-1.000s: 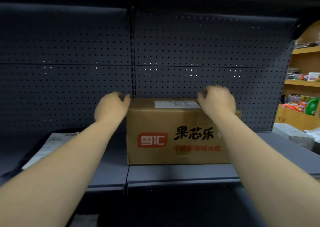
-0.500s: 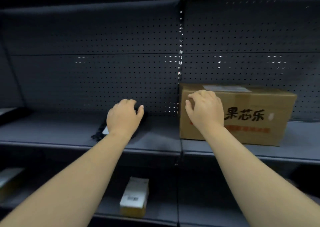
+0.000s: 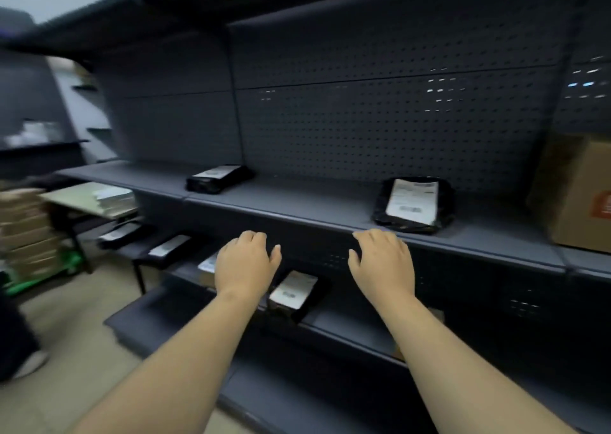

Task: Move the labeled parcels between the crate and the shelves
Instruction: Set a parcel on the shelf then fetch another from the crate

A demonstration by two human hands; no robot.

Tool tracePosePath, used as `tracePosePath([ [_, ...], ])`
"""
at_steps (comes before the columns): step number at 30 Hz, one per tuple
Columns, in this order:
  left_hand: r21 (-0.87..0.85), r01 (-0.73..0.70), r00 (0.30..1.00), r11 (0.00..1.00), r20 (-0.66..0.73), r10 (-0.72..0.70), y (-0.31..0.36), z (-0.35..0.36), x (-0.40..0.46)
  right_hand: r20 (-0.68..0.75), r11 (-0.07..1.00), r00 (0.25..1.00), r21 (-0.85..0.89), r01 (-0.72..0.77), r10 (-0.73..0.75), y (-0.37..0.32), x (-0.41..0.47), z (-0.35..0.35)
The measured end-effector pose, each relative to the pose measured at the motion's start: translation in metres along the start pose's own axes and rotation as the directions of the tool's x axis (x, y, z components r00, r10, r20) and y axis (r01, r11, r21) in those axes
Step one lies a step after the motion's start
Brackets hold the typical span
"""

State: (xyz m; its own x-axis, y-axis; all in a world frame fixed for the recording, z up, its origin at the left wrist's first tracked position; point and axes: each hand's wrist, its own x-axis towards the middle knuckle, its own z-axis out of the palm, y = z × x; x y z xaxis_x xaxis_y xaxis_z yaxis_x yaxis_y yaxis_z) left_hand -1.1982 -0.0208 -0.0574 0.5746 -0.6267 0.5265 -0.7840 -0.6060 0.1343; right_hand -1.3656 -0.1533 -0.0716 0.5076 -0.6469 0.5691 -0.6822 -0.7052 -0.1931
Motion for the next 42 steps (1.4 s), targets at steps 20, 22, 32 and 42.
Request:
tracePosePath([
  [20, 0.291, 0.399, 0.912, 0.87, -0.026, -0.409, -0.294, -0.009, -0.026, 0.227, 0.912, 0.902, 0.275, 0.303, -0.368, -0.303, 0.011, 0.155],
  [22, 0.303, 0.4, 0.912, 0.865, -0.033, -0.41, -0.318, -0.002, -0.014, 0.235, 0.906, 0.894, 0.289, 0.31, -0.381, -0.326, 0.024, 0.174],
  [32, 0.349, 0.38, 0.919, 0.856, -0.035, -0.393, -0.445, 0.034, 0.093, 0.275, 0.911, 0.886, 0.287, 0.294, -0.373, -0.43, 0.121, 0.277],
  [42, 0.351, 0.399, 0.904, 0.847, 0.006, -0.428, -0.536, 0.075, 0.147, 0.34, 0.91, 0.86, 0.303, 0.283, -0.381, -0.507, 0.176, 0.347],
])
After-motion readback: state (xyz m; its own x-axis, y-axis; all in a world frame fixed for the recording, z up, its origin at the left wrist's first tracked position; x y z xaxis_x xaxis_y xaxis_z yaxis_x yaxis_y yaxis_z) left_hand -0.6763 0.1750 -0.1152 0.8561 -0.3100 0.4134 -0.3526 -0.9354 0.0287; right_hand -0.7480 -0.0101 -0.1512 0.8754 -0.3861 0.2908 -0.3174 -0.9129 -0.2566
